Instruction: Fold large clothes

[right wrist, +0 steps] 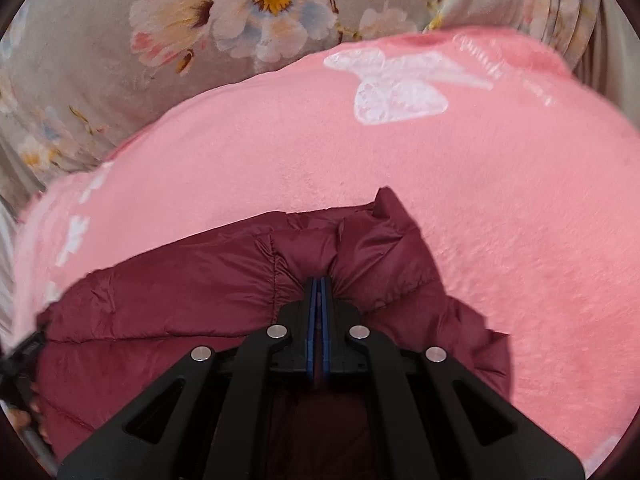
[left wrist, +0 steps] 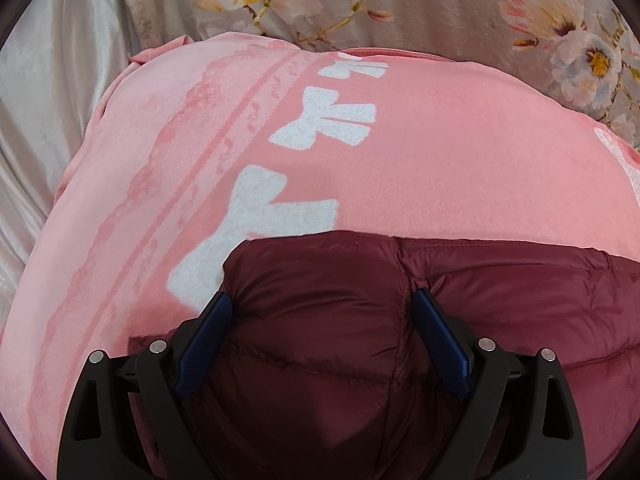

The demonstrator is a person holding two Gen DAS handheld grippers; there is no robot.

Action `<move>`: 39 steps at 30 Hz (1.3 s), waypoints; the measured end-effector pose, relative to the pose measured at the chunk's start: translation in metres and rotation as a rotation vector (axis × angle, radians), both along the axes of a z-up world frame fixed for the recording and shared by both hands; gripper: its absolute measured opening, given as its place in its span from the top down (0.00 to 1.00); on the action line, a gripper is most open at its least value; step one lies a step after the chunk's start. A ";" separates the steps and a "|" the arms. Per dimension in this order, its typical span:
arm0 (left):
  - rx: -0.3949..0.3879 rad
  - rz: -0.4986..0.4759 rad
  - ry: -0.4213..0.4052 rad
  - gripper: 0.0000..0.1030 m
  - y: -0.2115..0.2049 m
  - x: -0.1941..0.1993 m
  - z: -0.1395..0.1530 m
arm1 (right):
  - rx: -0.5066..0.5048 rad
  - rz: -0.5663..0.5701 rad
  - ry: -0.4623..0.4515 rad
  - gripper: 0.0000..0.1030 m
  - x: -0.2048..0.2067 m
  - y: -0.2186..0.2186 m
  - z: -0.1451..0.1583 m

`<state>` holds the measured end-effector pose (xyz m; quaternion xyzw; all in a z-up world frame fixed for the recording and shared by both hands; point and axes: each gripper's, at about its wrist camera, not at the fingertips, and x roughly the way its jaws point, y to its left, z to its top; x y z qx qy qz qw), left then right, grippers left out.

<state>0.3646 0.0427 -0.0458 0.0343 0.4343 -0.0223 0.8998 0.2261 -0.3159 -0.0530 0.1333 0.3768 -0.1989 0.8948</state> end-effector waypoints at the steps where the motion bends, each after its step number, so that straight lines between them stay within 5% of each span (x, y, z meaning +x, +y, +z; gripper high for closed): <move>1: -0.039 -0.003 0.008 0.15 0.007 -0.010 0.007 | -0.002 0.048 -0.029 0.95 -0.009 0.017 0.011; 6: -0.248 -0.024 0.009 0.14 0.051 -0.075 0.036 | 0.066 0.290 -0.041 0.94 -0.047 0.103 0.025; 13: -0.390 0.079 0.031 0.14 0.126 -0.136 0.039 | 0.114 0.416 -0.016 0.94 -0.081 0.177 0.010; 18: -0.397 0.135 0.090 0.14 0.153 -0.150 0.019 | 0.159 0.444 0.007 0.94 -0.088 0.201 -0.003; 21: -0.507 0.146 0.162 0.14 0.159 -0.153 -0.005 | 0.146 0.430 0.023 0.95 -0.087 0.204 -0.014; 28: -0.462 0.076 0.170 0.17 0.120 -0.151 0.000 | 0.194 0.415 0.027 0.97 -0.083 0.200 -0.025; 31: -0.429 0.030 0.170 0.43 0.095 -0.150 0.005 | 0.224 0.412 0.029 0.97 -0.080 0.198 -0.026; 32: -0.439 0.004 0.172 0.65 0.087 -0.151 0.009 | 0.237 0.410 0.034 0.97 -0.079 0.196 -0.025; 33: -0.425 -0.009 0.166 0.75 0.080 -0.152 0.015 | 0.248 0.405 0.041 0.98 -0.080 0.192 -0.023; 35: -0.389 -0.025 0.122 0.84 0.076 -0.158 0.029 | 0.245 0.393 0.039 0.98 -0.090 0.185 -0.013; 39: -0.453 -0.084 0.059 0.88 0.085 -0.169 0.063 | 0.182 0.387 0.062 0.98 -0.109 0.175 -0.009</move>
